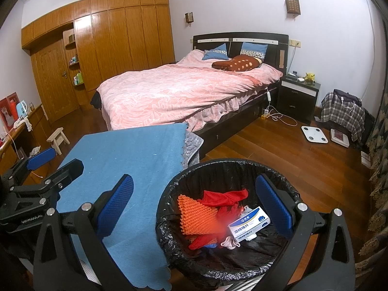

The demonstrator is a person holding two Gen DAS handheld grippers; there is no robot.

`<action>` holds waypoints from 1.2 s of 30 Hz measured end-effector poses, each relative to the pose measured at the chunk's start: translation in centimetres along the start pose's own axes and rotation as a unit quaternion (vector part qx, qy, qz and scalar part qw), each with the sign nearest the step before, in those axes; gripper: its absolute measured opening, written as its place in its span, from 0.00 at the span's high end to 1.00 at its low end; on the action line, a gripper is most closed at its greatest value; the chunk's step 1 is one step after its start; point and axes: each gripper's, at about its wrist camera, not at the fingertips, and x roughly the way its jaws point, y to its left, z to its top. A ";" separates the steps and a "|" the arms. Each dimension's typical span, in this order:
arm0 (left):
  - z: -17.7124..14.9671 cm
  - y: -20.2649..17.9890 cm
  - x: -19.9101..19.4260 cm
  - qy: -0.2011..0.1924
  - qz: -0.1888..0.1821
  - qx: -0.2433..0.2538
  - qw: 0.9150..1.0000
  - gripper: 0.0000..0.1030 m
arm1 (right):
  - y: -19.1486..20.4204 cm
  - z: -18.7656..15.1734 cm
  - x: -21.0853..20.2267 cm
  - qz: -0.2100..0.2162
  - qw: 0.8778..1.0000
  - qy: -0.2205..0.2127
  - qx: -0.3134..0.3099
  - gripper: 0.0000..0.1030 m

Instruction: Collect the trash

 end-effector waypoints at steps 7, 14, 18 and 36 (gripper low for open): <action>0.1 -0.1 0.0 0.000 0.000 0.000 1.000 0.06 | 0.0 0.1 0.0 0.000 1.000 0.001 0.000 0.05; 0.2 -0.2 0.1 0.001 0.001 0.000 1.000 0.06 | 0.1 0.1 -0.1 0.001 1.000 0.001 0.001 0.05; 0.0 -0.3 0.1 0.002 0.001 0.000 1.000 0.06 | 0.0 0.2 -0.1 0.001 1.000 0.002 0.001 0.05; 0.1 -0.5 0.1 0.003 0.001 0.000 1.000 0.06 | 0.0 0.3 -0.3 0.001 1.000 0.004 0.003 0.05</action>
